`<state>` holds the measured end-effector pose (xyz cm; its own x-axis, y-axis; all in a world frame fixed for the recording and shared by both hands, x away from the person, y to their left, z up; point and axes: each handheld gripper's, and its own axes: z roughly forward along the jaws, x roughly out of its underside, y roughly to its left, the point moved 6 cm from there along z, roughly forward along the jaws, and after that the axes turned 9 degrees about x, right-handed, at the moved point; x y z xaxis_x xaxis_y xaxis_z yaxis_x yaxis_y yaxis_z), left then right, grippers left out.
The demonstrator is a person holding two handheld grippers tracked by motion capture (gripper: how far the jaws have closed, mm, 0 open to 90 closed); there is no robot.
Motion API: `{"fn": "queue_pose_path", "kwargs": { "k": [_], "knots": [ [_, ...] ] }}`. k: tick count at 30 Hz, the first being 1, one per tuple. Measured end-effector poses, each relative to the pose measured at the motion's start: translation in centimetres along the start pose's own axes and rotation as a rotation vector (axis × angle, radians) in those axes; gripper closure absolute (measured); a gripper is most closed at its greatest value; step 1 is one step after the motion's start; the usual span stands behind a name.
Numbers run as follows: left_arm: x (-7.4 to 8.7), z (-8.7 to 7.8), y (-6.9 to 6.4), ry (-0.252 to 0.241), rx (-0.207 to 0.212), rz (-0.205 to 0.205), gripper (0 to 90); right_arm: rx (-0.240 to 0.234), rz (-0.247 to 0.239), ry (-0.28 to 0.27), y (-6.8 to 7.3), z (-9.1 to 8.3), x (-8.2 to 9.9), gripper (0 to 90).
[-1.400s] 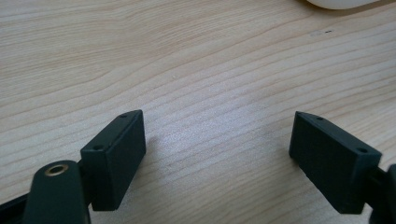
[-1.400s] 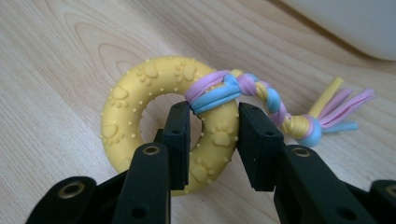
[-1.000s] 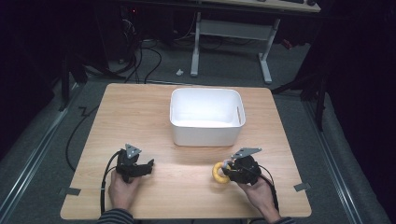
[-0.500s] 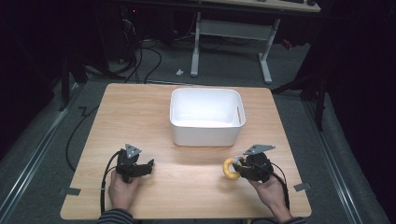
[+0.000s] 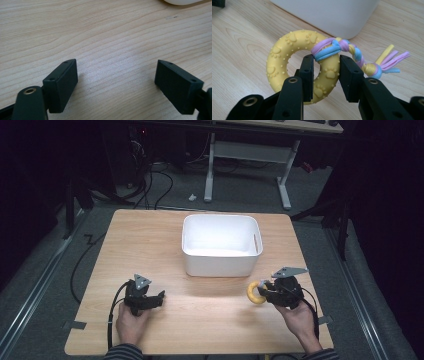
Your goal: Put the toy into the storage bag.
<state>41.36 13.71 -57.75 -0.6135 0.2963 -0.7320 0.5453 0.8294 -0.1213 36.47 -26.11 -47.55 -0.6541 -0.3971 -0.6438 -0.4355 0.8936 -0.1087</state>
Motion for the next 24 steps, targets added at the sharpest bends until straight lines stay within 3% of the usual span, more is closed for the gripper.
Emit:
{"fn": "queue_pose_path", "kwargs": {
  "k": [15, 24],
  "knots": [
    [0.0, 0.0, 0.0, 0.002, 0.000, 0.001, 19.0, 0.025, 0.007, -0.021, -1.1, -1.6, -1.6, 66.4],
    [0.0, 0.0, 0.0, 0.000, -0.001, 0.002, 18.9, 0.045, 0.000, -0.032, -2.0, -2.6, -4.0, 66.4]
  ]
}}
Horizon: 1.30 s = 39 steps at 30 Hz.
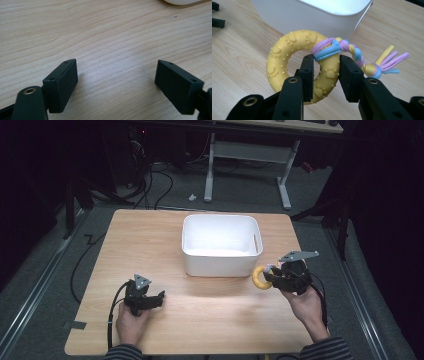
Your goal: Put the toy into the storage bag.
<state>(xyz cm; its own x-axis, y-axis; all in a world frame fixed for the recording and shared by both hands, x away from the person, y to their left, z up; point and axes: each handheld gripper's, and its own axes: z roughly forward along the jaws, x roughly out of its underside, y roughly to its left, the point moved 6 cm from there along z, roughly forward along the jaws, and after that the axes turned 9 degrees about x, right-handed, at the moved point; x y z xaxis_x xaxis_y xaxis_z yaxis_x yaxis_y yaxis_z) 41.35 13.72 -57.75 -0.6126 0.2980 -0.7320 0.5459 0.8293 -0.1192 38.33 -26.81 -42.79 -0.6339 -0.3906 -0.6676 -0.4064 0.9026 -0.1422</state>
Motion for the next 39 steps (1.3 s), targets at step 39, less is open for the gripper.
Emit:
{"fn": "queue_pose_path", "kwargs": {
  "k": [39],
  "knots": [
    [0.0, 0.0, 0.0, 0.001, 0.003, 0.002, 18.9, -0.024, -0.016, 0.008, -0.1, 2.1, -10.4, 66.4]
  ]
}}
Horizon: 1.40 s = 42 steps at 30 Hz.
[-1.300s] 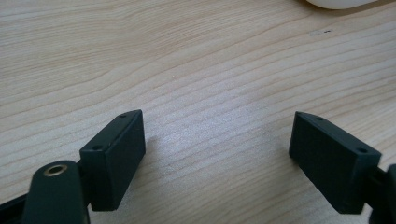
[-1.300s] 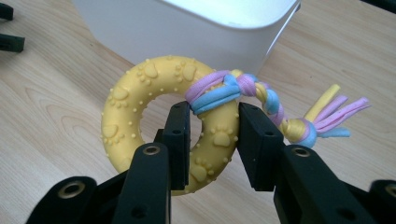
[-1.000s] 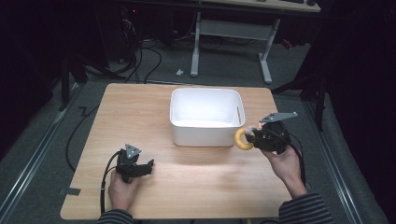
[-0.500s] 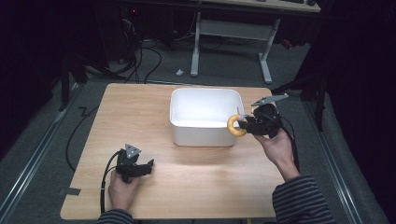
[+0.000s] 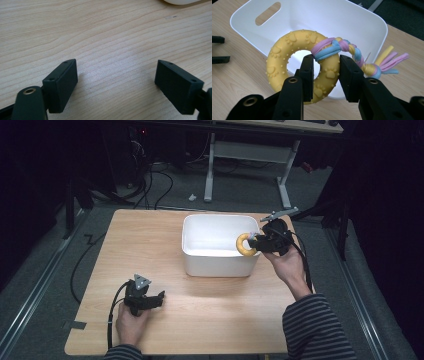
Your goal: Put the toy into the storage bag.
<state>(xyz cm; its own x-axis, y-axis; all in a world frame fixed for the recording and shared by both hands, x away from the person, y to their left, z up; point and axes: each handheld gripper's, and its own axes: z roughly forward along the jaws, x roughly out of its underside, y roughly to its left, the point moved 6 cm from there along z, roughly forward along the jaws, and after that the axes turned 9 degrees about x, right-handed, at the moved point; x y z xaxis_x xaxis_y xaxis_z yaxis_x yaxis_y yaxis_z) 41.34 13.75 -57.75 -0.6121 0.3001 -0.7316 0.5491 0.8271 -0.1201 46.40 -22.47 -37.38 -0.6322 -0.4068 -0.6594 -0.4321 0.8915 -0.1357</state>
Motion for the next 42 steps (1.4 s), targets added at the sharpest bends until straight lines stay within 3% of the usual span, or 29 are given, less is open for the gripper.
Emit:
{"fn": "queue_pose_path", "kwargs": {
  "k": [5, 14, 25, 32, 42],
  "knots": [
    [0.0, 0.0, 0.0, 0.000, 0.000, 0.000, 18.9, -0.006, 0.006, 0.008, 0.0, 0.7, -0.5, 66.4],
    [0.0, 0.0, 0.0, 0.000, 0.000, 0.000, 18.9, 0.033, -0.004, 0.027, 0.2, 2.6, -1.9, 66.5],
    [0.0, 0.0, 0.0, 0.000, 0.000, 0.000, 18.9, 0.018, -0.024, 0.044, 1.3, 4.4, -3.0, 66.4],
    [0.0, 0.0, 0.0, 0.000, -0.001, 0.000, 18.9, 0.009, -0.065, 0.058, 2.6, 5.4, -3.3, 66.2],
    [0.0, 0.0, 0.0, 0.000, -0.001, 0.000, 18.7, 0.010, -0.049, 0.101, 2.9, 7.1, -3.4, 66.3]
  ]
}}
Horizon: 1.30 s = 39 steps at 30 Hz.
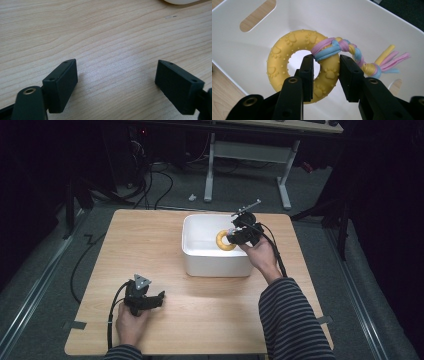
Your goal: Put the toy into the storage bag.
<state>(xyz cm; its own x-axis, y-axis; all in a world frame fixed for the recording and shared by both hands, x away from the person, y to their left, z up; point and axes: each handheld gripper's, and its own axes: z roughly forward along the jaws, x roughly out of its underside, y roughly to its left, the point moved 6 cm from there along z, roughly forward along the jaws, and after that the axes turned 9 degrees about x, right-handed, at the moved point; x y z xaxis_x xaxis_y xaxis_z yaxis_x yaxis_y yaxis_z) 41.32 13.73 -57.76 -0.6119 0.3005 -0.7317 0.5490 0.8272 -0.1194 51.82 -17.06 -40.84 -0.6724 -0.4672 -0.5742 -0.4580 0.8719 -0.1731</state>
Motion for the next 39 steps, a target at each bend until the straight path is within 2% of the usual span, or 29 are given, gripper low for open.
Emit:
{"fn": "queue_pose_path", "kwargs": {
  "k": [15, 27, 39],
  "knots": [
    [0.0, 0.0, 0.0, 0.001, 0.001, 0.000, 18.7, -0.016, -0.029, 0.049, 1.2, 1.5, 0.2, 66.8],
    [0.0, 0.0, 0.0, 0.000, 0.000, 0.000, 18.7, -0.055, -0.019, 0.083, 1.8, 2.3, 0.8, 67.4],
    [0.0, 0.0, 0.0, 0.000, 0.000, 0.000, 18.6, -0.097, -0.045, 0.099, 2.4, 1.9, 1.2, 67.5]
  ]
}}
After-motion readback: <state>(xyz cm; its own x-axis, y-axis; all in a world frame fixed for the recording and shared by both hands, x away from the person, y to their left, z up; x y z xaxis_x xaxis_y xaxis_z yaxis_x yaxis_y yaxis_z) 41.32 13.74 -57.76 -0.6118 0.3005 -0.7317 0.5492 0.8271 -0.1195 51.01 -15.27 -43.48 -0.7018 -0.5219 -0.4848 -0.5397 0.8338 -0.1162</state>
